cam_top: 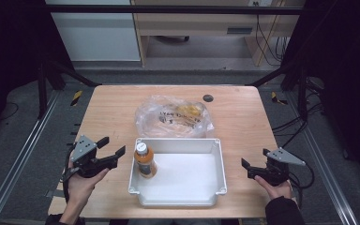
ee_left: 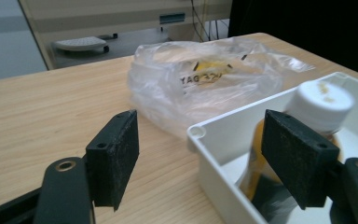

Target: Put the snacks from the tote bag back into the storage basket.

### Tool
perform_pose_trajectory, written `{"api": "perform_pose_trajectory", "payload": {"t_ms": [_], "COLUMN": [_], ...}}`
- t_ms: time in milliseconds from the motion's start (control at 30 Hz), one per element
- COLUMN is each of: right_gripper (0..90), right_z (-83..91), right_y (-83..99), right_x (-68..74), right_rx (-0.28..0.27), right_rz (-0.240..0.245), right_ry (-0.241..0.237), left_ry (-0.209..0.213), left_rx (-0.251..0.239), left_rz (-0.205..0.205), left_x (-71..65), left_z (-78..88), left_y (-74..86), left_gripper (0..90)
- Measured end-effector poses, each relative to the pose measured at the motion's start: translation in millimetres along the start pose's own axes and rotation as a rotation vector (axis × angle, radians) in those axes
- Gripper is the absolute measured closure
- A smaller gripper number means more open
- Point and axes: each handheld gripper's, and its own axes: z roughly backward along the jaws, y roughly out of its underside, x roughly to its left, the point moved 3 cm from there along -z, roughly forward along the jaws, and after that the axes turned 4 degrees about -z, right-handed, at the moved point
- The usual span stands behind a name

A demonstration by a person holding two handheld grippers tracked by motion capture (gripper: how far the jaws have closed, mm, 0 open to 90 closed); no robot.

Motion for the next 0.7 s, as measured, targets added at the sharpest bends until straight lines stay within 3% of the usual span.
{"api": "perform_pose_trajectory", "payload": {"t_ms": [367,700], "right_gripper": [5.3,5.3], "right_z": [1.2,1.5], "right_y": [0.3,0.8], "right_x": [-1.1,-2.1], "right_rx": [-0.002,-0.004], "right_rz": [-0.003,-0.004], "right_ry": [0.004,0.007], "left_ry": [-0.067,-0.099], "left_rx": [0.059,0.116], "left_rz": [0.02,0.041], "left_x": [28.3,41.9], "left_z": [-0.3,-5.7], "left_y": [30.5,46.5], "left_gripper": [27.1,27.0]}}
